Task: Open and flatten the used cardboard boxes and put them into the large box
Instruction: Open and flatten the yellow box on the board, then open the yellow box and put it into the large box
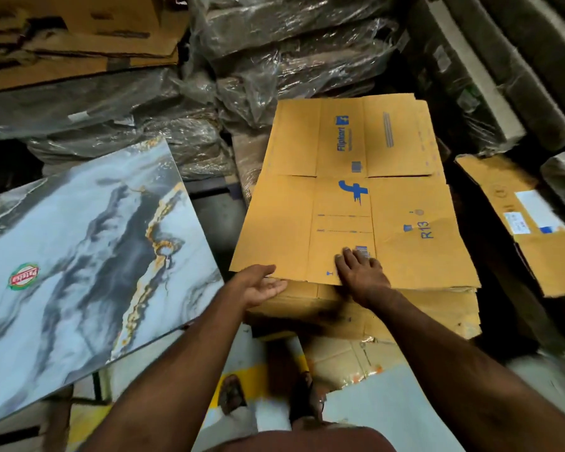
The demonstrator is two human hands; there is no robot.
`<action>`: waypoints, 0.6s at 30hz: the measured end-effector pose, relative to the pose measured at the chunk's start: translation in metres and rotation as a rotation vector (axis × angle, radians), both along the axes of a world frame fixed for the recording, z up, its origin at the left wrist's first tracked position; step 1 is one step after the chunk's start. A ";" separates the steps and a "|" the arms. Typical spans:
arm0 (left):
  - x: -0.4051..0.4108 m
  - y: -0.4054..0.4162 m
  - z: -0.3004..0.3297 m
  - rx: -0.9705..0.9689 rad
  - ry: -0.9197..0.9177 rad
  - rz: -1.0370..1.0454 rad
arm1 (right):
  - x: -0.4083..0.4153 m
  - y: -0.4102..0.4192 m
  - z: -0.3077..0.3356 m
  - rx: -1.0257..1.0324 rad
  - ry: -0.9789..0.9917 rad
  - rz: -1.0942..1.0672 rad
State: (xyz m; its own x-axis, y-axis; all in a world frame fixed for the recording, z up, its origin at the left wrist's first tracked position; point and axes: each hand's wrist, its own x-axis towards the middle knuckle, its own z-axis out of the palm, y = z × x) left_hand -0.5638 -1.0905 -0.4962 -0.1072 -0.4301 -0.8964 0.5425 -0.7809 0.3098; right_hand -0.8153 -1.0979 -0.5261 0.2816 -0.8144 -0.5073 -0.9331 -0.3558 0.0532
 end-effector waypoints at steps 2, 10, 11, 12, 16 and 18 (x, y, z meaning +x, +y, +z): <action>0.002 0.013 0.000 -0.059 -0.038 -0.142 | 0.001 0.008 -0.009 0.117 0.000 0.029; 0.066 0.046 0.037 -0.514 -0.326 -0.172 | 0.091 0.017 0.031 -0.220 -0.224 0.144; 0.079 0.054 0.050 -0.566 -0.342 -0.120 | 0.112 0.017 0.042 -0.276 -0.277 0.174; 0.093 0.063 0.061 -0.610 -0.363 -0.067 | 0.135 0.018 0.052 -0.326 -0.329 0.210; 0.172 0.116 0.103 -0.714 -0.542 0.107 | 0.247 0.039 0.087 -0.506 -0.591 0.423; 0.229 0.167 0.118 -0.739 -0.629 0.219 | 0.320 0.069 0.101 -0.540 -0.715 0.549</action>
State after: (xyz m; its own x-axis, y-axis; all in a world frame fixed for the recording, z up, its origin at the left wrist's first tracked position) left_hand -0.3351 -0.9231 -0.3781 0.4443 -0.8569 -0.2615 0.2220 -0.1775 0.9587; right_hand -0.4956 -1.0285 -0.4255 0.7716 -0.5527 0.3149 -0.5275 -0.8326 -0.1689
